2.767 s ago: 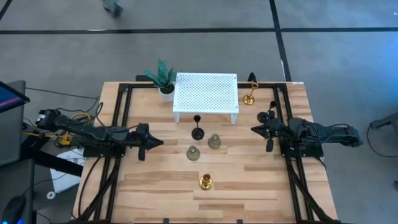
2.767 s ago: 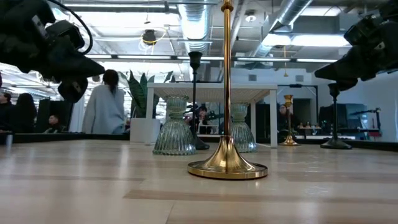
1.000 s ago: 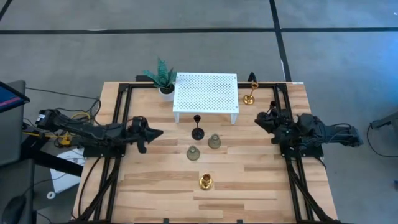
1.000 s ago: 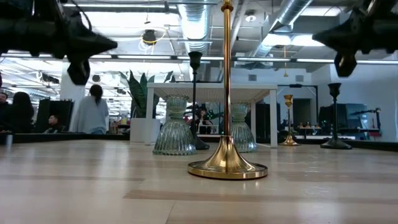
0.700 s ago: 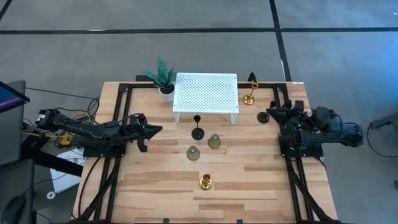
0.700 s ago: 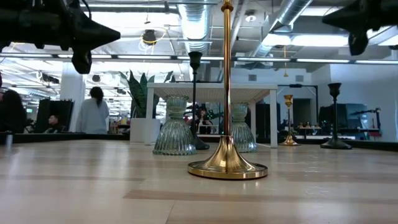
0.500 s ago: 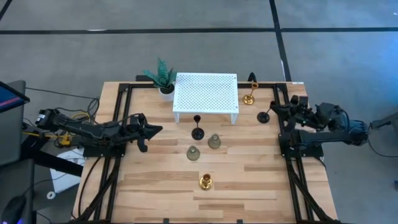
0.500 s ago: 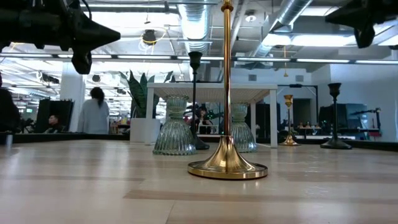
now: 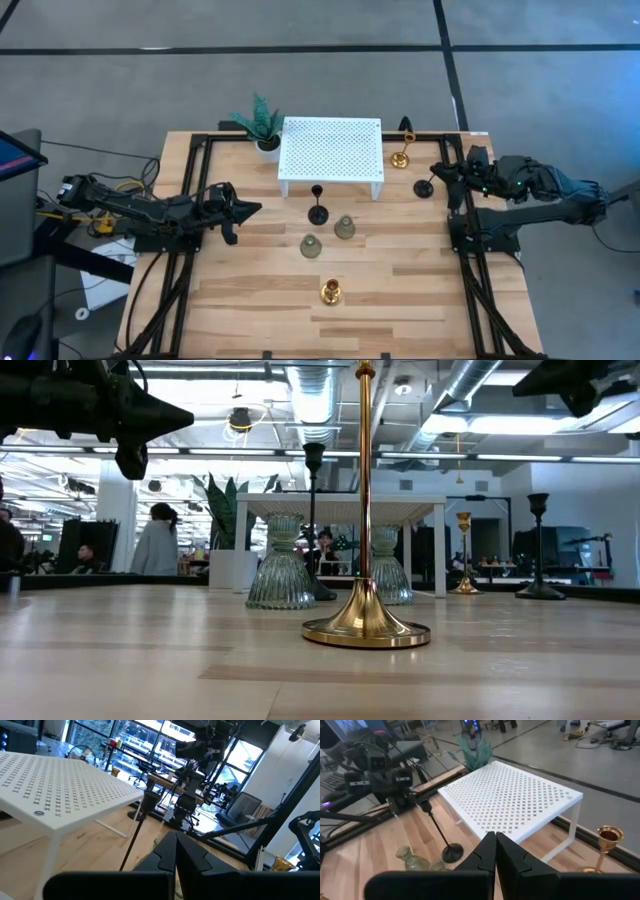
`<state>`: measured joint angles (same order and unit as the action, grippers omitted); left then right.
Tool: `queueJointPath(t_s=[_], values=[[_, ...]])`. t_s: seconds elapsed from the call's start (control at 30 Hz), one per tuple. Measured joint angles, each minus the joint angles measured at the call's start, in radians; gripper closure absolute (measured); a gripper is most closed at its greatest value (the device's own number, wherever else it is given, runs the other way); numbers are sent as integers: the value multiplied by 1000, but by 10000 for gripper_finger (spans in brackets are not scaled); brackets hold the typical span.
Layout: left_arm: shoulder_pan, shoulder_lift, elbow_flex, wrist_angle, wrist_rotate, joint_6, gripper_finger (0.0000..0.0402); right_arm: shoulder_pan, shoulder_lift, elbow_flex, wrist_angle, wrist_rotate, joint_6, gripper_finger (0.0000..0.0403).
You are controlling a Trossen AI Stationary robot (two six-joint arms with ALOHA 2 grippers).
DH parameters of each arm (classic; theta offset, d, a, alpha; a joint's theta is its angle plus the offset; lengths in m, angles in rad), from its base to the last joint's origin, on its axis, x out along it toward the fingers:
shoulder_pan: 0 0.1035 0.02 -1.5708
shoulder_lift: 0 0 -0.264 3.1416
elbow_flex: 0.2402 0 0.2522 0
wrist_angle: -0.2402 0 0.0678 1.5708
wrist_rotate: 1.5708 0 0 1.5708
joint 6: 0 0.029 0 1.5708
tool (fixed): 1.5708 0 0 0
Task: Pick & Place candle stick holders
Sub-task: Put the right black candle holder on the shelf
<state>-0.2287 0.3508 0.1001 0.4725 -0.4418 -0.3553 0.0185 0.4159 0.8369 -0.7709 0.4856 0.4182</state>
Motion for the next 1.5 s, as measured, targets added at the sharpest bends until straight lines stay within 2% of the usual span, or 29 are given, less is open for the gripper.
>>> queueJointPath(t_s=[0.2,0.4,0.53,0.83,1.13,1.2,1.33,1.5], values=[[0,0,0,0,0,0,397,0,16,76,-115,46,31,403],[0,0,0,0,0,0,397,0,16,104,-428,30,271,403],[0,0,0,0,0,0,397,0,16,104,-551,-21,344,403],[0,0,0,0,-2,19,397,0,16,104,-558,-76,231,403],[0,0,0,0,-3,19,397,0,15,93,-567,-119,215,403],[0,0,0,0,-3,19,397,0,16,69,-596,-148,262,403],[0,0,0,0,-3,19,397,0,15,-19,-664,-148,381,403],[0,0,0,0,-3,19,397,0,16,-103,-570,-70,342,403]])
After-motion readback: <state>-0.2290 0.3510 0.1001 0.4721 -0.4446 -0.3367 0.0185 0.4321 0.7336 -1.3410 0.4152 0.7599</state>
